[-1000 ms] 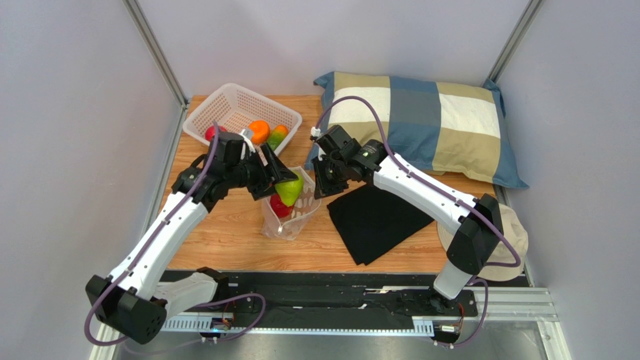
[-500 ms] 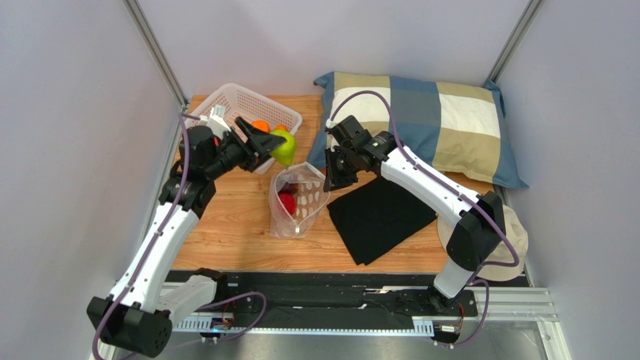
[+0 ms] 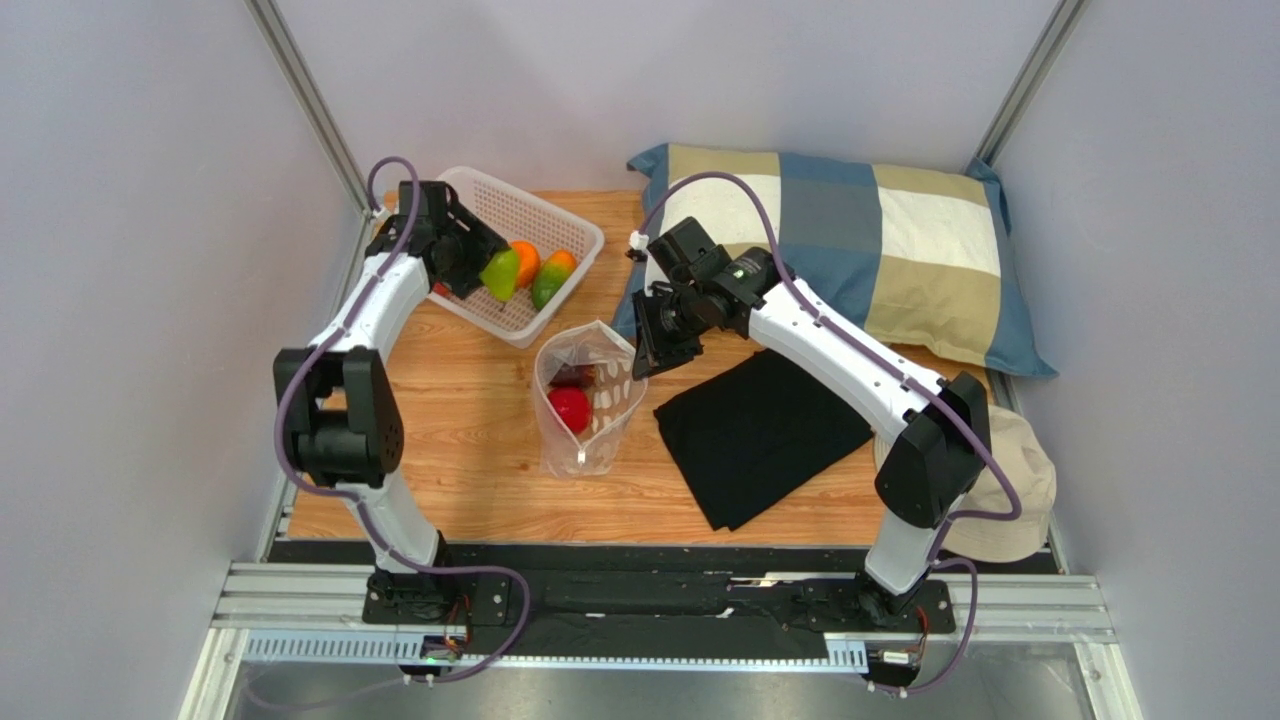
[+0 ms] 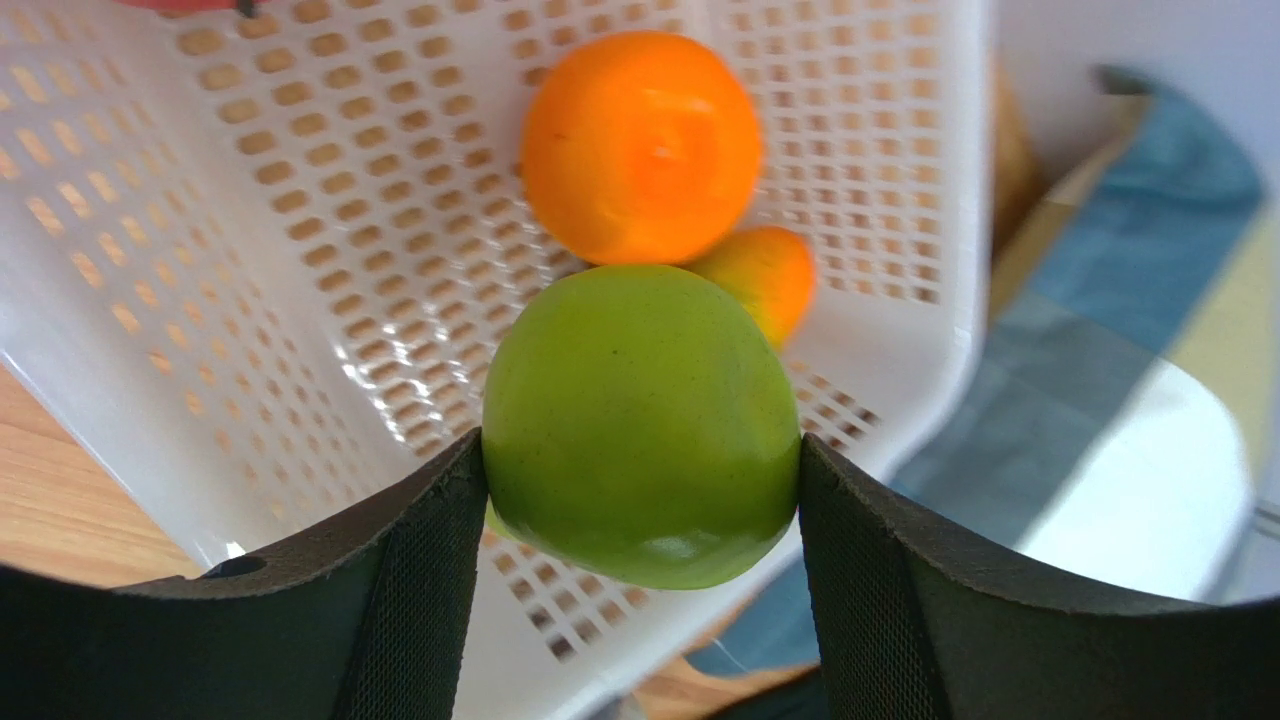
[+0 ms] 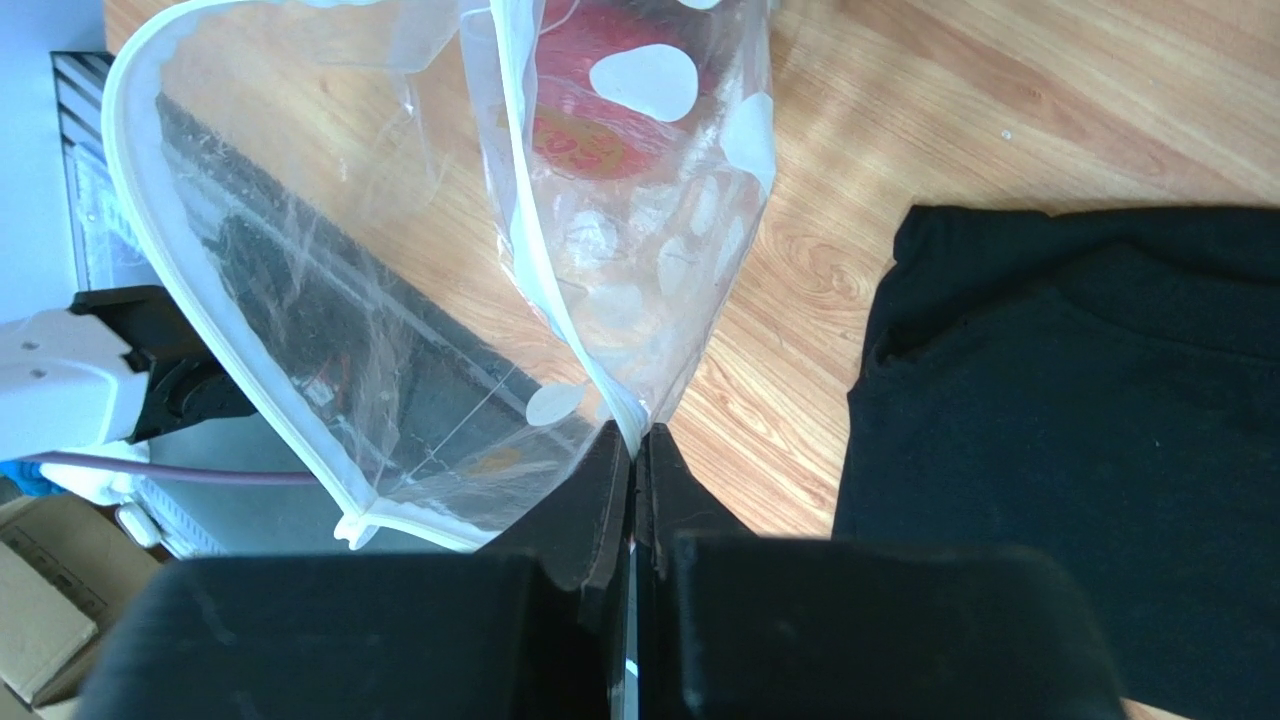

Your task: Open the zip-top bag and remove the fake food

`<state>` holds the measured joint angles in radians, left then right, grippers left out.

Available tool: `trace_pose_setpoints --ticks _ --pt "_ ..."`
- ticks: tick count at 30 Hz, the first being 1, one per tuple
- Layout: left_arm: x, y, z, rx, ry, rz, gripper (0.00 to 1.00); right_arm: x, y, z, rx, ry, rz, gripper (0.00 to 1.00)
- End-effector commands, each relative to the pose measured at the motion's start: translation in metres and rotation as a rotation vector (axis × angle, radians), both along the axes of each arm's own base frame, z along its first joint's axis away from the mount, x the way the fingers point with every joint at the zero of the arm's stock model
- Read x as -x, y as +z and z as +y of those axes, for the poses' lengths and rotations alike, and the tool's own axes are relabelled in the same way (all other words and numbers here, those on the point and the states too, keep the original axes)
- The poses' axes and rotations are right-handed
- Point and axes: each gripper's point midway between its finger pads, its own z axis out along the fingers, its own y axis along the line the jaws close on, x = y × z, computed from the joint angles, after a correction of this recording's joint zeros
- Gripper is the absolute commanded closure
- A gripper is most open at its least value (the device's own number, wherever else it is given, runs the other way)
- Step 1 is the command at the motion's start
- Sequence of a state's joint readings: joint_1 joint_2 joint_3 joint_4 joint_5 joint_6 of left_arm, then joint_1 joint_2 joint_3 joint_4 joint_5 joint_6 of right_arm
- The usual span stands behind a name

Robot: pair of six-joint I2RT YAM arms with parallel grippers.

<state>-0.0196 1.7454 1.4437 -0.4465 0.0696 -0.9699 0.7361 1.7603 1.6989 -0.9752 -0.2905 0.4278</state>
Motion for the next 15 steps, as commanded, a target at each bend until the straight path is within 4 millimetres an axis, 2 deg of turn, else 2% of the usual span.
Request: trace_pose_setpoints --ticks 1,3,4,5,7,8,9,10,11,12,14,15 --pt "-0.014 -0.017 0.015 -0.082 -0.014 0.07 1.0 -0.006 0.025 0.006 -0.058 0.046 -0.061 1.0" --pt "-0.013 -0.032 0.015 -0.088 -0.029 0.141 1.0 -0.006 0.028 0.005 -0.06 0.048 -0.068 1.0" --pt "-0.018 -0.039 0.014 -0.084 -0.033 0.169 0.93 -0.006 0.028 0.005 -0.059 0.047 -0.067 1.0" --pt "-0.016 -0.044 0.014 -0.083 -0.031 0.195 0.69 -0.007 0.028 0.004 -0.059 0.04 -0.066 1.0" --pt "-0.014 -0.042 0.011 -0.08 -0.056 0.206 0.5 -0.007 0.026 0.004 -0.056 0.038 -0.061 1.0" --pt "-0.012 -0.039 0.011 -0.082 -0.063 0.205 0.31 -0.007 0.026 0.004 -0.056 0.038 -0.061 1.0" --pt "-0.007 -0.039 0.012 -0.089 -0.069 0.214 0.3 -0.007 0.025 0.004 -0.052 0.033 -0.057 1.0" --pt "-0.003 -0.028 0.013 -0.099 -0.07 0.198 0.3 -0.008 0.025 0.004 -0.05 0.027 -0.056 1.0" --pt "0.002 -0.024 0.014 -0.107 -0.077 0.199 0.12 -0.008 0.025 0.003 -0.045 0.024 -0.056 1.0" --pt "0.012 -0.024 0.015 -0.124 -0.093 0.223 0.01 -0.008 0.024 0.002 -0.04 0.017 -0.051 1.0" --pt "0.024 -0.01 0.016 -0.137 -0.106 0.202 0.01 -0.008 0.023 0.002 -0.034 0.017 -0.037 1.0" --pt "0.036 -0.013 0.017 -0.152 -0.126 0.228 0.01 -0.007 0.023 0.003 -0.038 0.02 -0.035 1.0"
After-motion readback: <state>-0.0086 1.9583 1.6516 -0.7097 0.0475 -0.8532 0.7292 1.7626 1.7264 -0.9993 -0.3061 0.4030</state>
